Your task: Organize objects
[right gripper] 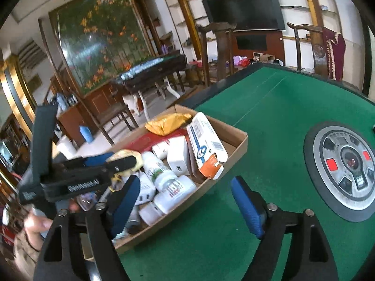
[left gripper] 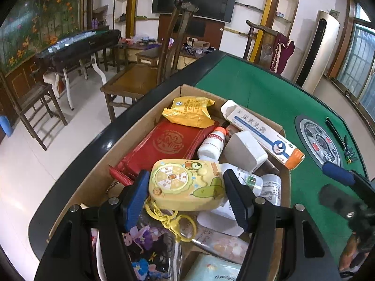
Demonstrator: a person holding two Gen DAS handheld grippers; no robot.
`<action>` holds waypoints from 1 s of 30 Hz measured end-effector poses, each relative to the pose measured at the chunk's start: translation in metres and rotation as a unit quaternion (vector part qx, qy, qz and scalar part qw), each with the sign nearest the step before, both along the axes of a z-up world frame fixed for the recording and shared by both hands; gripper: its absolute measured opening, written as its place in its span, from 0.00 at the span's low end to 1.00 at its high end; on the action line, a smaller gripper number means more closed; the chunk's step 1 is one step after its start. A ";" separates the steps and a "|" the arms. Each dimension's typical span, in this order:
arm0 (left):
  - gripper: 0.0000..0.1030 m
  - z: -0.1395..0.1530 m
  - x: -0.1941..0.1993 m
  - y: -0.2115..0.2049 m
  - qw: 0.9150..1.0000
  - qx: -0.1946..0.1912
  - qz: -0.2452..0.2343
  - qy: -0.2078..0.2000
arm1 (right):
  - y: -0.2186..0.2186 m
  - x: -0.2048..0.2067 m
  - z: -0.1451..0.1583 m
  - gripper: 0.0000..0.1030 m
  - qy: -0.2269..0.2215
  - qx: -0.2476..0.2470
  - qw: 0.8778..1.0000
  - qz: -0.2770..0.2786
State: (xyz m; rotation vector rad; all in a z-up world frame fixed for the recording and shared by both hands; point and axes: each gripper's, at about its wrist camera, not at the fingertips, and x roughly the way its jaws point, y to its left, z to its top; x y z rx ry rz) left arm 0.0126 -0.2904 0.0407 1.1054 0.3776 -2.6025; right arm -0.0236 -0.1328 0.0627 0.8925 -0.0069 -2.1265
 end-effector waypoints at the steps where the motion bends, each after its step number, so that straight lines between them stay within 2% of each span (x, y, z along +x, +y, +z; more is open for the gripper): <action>1: 0.67 0.003 0.002 0.003 1.000 -0.008 0.003 0.003 | 0.002 0.001 0.001 0.89 0.000 -0.005 1.000 -0.002; 7: 0.78 0.019 0.024 0.023 0.998 -0.045 0.018 0.036 | 0.011 0.008 -0.007 0.94 -0.009 -0.002 1.000 -0.016; 12: 0.81 0.029 0.044 0.041 0.995 -0.086 0.022 0.051 | 0.016 0.014 -0.013 1.00 -0.013 0.005 1.000 -0.024; 22: 0.82 0.030 0.076 0.049 0.993 -0.097 0.043 0.050 | 0.014 0.033 -0.023 1.00 -0.004 0.028 0.999 -0.020; 30: 0.82 0.030 0.089 0.052 0.992 -0.109 0.060 0.037 | 0.018 0.045 -0.024 1.00 -0.008 0.022 1.000 -0.018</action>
